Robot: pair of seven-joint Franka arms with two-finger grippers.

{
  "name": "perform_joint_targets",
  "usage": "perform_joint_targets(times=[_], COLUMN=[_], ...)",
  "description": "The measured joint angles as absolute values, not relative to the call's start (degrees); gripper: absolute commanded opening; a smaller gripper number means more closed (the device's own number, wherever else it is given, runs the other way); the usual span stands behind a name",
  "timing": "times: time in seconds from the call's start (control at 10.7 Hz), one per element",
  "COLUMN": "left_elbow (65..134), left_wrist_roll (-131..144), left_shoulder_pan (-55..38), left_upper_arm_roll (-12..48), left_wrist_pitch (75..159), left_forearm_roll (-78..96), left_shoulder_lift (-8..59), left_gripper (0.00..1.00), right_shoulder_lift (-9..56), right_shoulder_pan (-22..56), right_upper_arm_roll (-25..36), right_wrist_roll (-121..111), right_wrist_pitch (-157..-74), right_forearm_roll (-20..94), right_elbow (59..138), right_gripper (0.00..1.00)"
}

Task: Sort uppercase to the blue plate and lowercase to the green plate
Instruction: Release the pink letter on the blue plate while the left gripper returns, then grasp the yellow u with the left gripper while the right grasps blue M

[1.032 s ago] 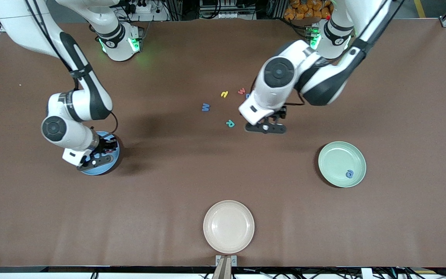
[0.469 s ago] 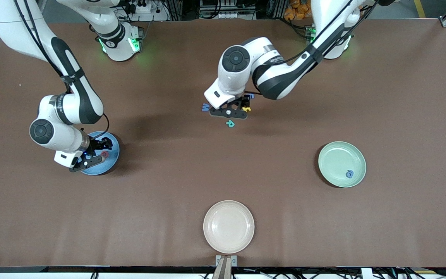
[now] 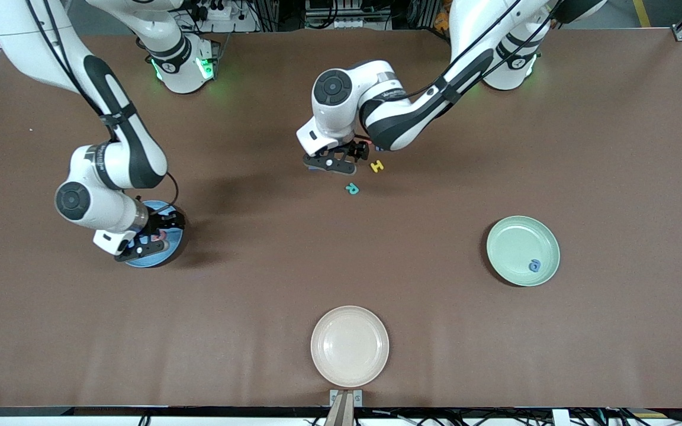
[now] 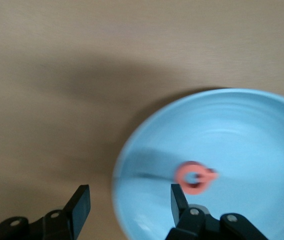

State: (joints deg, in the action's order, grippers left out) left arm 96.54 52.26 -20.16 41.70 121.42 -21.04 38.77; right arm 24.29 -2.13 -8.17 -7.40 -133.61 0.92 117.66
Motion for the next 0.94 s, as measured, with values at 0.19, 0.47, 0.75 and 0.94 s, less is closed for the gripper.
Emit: perform_joint_targets(times=[0.19,0.47,0.75,0.94], left_elbow=[98.08,104.23,109.45,110.67], left_wrist_roll=[52.26,52.26,52.26,52.26], left_shoulder_pan=[-22.16,-22.77,-22.55,-22.46], left_upper_arm_roll=[41.43,41.25,40.98,40.96], left_wrist_pitch=[124.59,128.12,133.91,136.47], left_forearm_roll=[-23.43,-27.99,-30.24,-31.16], left_shoulder_lift=[40.99,41.44,41.43,41.42], left_gripper=[1.00,1.00,1.00,1.00], right_shoulder_lift=[24.27,24.06,23.88,23.88], right_shoulder_pan=[-0.30,1.65,5.12,6.37], right_upper_arm_roll=[-10.50,-14.31,-17.97,-18.42], right_wrist_roll=[0.62,13.21,25.72,30.14], right_wrist_pitch=[-132.73,-131.19,-131.09,-131.15], right_forearm_roll=[0.95,1.01,0.97,0.97], right_elbow=[117.56,117.39,117.37,117.67], right_gripper=[0.75,0.75,0.75,0.73])
